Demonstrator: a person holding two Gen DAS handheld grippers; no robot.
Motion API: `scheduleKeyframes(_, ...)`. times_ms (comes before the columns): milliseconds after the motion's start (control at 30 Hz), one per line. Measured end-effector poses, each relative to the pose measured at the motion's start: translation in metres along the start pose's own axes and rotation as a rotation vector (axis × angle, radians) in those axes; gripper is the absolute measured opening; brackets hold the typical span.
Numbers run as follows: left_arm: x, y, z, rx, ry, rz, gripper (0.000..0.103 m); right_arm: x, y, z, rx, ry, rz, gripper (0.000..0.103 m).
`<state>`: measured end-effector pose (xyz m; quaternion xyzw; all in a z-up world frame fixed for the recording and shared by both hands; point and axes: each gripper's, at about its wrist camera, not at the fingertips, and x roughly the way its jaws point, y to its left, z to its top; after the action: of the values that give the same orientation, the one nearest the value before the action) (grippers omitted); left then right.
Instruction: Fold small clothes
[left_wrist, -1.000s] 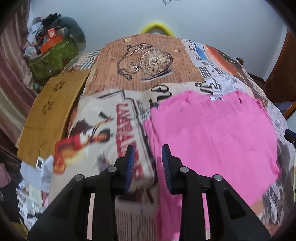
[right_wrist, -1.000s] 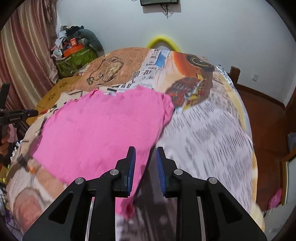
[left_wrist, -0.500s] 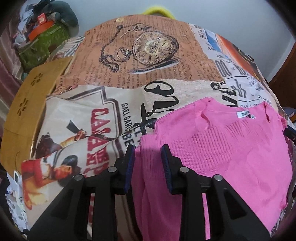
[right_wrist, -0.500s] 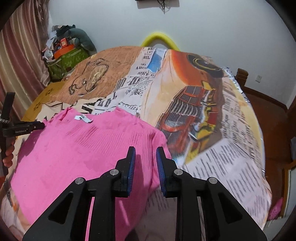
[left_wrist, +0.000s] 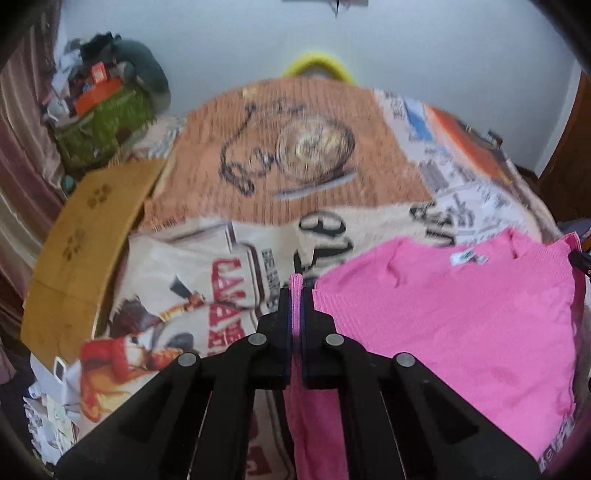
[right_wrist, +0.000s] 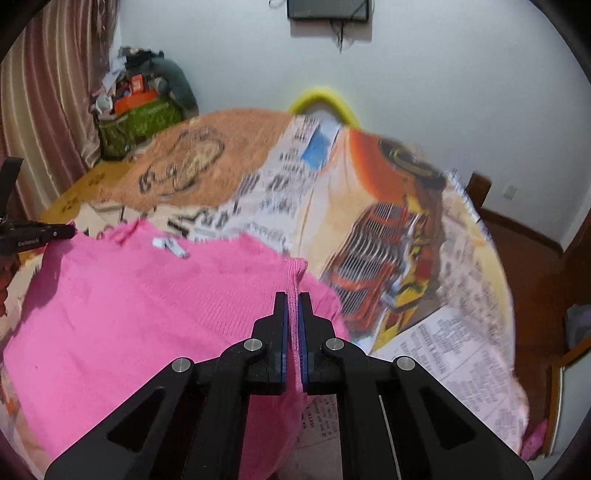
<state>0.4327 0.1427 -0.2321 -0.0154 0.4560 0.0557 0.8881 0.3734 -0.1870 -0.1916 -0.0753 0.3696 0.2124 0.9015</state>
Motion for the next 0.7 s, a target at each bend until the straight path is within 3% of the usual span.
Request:
scheduleKeyframes(200,-0.019,-0.005,0.023,0.01,-0.092,-0.005,0.003,-0.01,-0.001,0.019,-0.012,-0.059,-0.016,0.004)
scheduleKeyframes(433,0.007,0.008,0.038,-0.058,-0.099,0.009,0.003,0.008,-0.012,0.031,0.025,-0.082,-0.042,0.004)
scheduleKeyframes(567,0.039,0.019,0.034,-0.091,-0.027,0.049,0.003,0.027,-0.018,0.026,0.034,-0.044,-0.062,0.004)
scheduleKeyframes(700,0.068,0.016,0.022,-0.053,0.054,0.074,0.004,0.045,-0.018,0.015,0.031,0.027,-0.067,0.004)
